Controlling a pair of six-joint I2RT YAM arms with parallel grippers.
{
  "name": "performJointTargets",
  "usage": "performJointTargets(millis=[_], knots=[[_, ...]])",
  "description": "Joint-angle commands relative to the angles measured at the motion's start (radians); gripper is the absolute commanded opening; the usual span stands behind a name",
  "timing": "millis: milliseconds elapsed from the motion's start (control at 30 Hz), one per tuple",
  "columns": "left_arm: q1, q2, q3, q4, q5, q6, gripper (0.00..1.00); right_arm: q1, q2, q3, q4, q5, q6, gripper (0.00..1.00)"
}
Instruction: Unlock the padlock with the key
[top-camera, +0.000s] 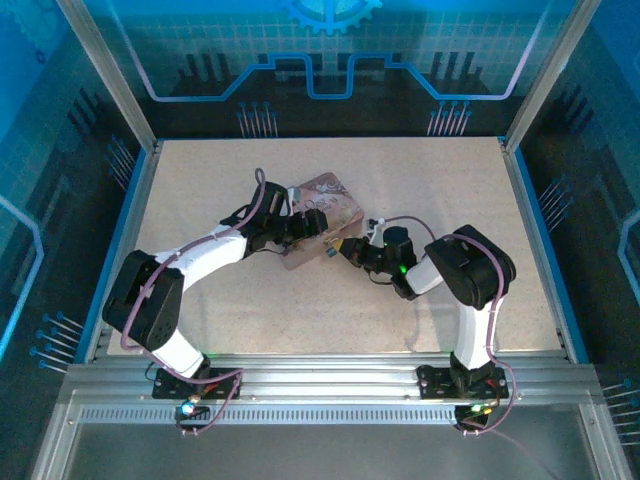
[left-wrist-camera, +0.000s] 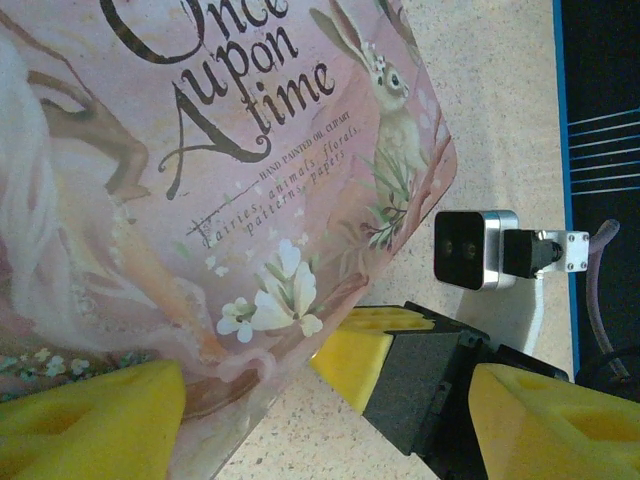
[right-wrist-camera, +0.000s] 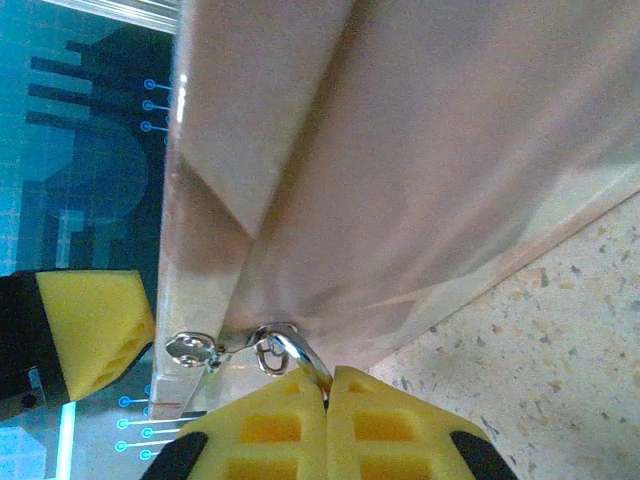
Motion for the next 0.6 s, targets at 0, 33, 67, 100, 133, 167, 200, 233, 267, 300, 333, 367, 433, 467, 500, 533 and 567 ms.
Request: performJointTargets(millis=[0, 33, 67, 100, 133, 167, 200, 233, 267, 300, 333, 367, 433, 467, 500, 533, 567], knots=[[-0.007, 0.003, -0.037, -0.125, -0.005, -0.02, 0.78, -0.016, -0.062, -0.018, -0.003, 0.046, -0.013, 0.02], [-0.006, 0.003, -0.028, -0.129, -0.004, -0.018, 0.78, -0.018, -0.076, -0.021, -0.019, 0.053, -0.019, 0.02], [-0.006, 0.004, -0.016, -0.136, -0.004, -0.015, 0.78, -0.02, -0.085, -0.021, -0.038, 0.054, -0.031, 0.02], [-0.006, 0.004, -0.004, -0.144, -0.004, -0.012, 0.78, -0.022, -0.101, -0.022, -0.061, 0.055, -0.037, 0.02], [-0.006, 0.003, 0.01, -0.153, -0.007, -0.008, 0.78, -0.025, -0.119, -0.025, -0.089, 0.062, -0.049, 0.02], [-0.005, 0.001, 0.025, -0.162, -0.01, -0.004, 0.79, -0.025, -0.134, -0.026, -0.109, 0.065, -0.061, 0.02], [-0.006, -0.002, 0.036, -0.17, -0.013, 0.0, 0.79, -0.026, -0.15, -0.028, -0.132, 0.069, -0.071, 0.02], [-0.005, -0.004, 0.05, -0.179, -0.015, 0.005, 0.8, -0.027, -0.167, -0.03, -0.16, 0.071, -0.088, 0.02], [-0.005, -0.008, 0.066, -0.188, -0.017, 0.009, 0.8, -0.028, -0.19, -0.031, -0.19, 0.076, -0.102, 0.02], [-0.005, -0.013, 0.076, -0.195, -0.02, 0.013, 0.8, -0.03, -0.211, -0.03, -0.23, 0.079, -0.116, 0.02], [-0.005, -0.02, 0.089, -0.201, -0.022, 0.018, 0.81, -0.032, -0.234, -0.03, -0.264, 0.081, -0.134, 0.02], [-0.006, -0.027, 0.098, -0.208, -0.028, 0.022, 0.81, -0.034, -0.257, -0.029, -0.302, 0.083, -0.151, 0.02], [-0.006, -0.045, 0.106, -0.216, -0.04, 0.032, 0.83, -0.037, -0.304, -0.026, -0.368, 0.087, -0.182, 0.02], [-0.006, -0.057, 0.109, -0.218, -0.045, 0.037, 0.84, -0.041, -0.329, -0.021, -0.409, 0.087, -0.202, 0.03], [-0.004, -0.068, 0.11, -0.222, -0.052, 0.044, 0.85, -0.043, -0.353, -0.015, -0.448, 0.087, -0.222, 0.03], [-0.004, -0.082, 0.109, -0.226, -0.062, 0.053, 0.86, -0.045, -0.381, -0.006, -0.499, 0.089, -0.25, 0.03], [-0.003, -0.094, 0.108, -0.231, -0.07, 0.06, 0.87, -0.045, -0.405, 0.004, -0.544, 0.088, -0.274, 0.03]])
